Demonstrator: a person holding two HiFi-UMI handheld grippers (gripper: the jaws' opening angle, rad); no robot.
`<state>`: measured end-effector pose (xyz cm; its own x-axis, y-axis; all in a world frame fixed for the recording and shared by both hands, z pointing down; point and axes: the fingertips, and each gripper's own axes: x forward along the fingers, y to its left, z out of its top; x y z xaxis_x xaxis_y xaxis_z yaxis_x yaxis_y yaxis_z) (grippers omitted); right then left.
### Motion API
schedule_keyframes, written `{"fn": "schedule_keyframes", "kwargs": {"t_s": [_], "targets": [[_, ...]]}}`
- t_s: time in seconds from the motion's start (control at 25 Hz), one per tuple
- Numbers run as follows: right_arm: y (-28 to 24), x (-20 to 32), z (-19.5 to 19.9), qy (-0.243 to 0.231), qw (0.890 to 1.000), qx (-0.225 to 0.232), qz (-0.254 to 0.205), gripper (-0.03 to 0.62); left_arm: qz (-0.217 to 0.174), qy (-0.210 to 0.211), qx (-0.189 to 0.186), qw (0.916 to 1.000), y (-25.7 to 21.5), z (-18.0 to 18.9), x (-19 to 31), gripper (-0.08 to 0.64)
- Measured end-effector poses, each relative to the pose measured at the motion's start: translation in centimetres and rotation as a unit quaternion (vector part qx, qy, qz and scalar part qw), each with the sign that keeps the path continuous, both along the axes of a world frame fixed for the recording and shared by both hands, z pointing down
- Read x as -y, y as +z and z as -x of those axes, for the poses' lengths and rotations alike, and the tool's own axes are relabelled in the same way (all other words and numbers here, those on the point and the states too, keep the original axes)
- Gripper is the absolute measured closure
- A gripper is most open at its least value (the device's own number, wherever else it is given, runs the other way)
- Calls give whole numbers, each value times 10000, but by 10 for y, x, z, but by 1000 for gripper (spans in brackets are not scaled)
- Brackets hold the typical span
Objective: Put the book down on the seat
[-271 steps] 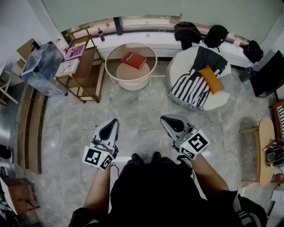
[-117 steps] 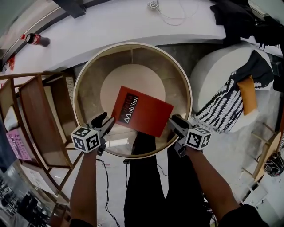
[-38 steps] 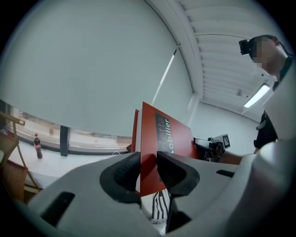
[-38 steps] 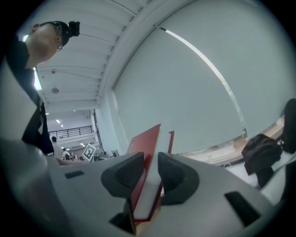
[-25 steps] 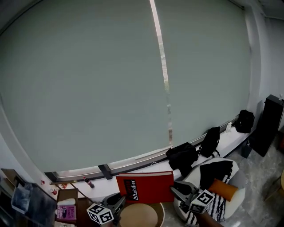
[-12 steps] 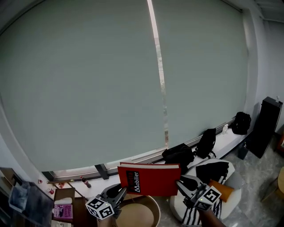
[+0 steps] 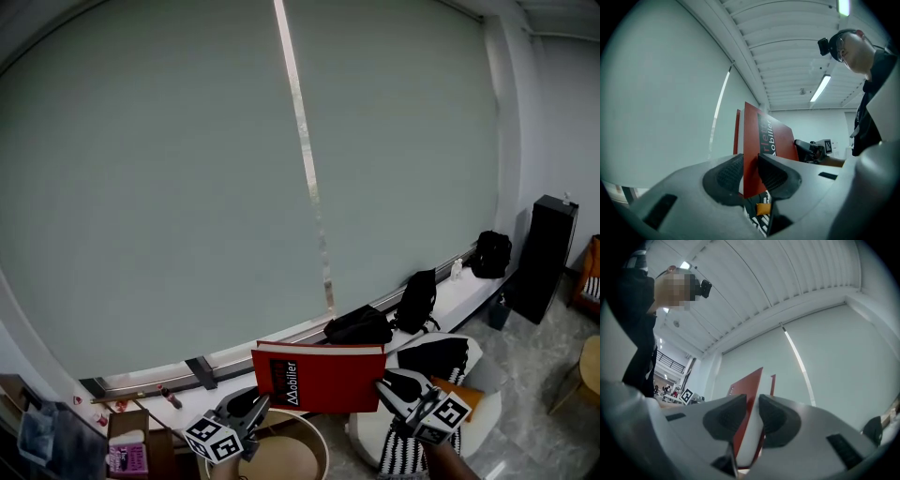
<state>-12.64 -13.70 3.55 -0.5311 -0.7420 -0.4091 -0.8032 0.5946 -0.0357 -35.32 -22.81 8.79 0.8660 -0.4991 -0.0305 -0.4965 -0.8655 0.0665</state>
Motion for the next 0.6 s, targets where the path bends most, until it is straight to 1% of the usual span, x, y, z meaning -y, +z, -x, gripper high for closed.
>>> {"fn": "schedule_keyframes", "kwargs": {"t_s": [0.08,0.2,0.44,0.52,0.6], "targets": [[0,-8,-13,78,10000,-18,3,494,-54,101,25,9999,-3,-16,-3,451],[10,-18,-39,308,9991,-234,147,494,-86,271,76,9996,-4,-47,-7,451],[13,-46,-88,760,9970,-116,104,494,-92,639,121,9978,-4,-103,-19,451],[16,-55,-107,943,9955,-6,71,494,-103,783,146,9968,-5,-122,-24,451],[20,-68,-121,1092,9939,-36,130,494,-113,950,206,9952,-4,-141,-30,451]]}}
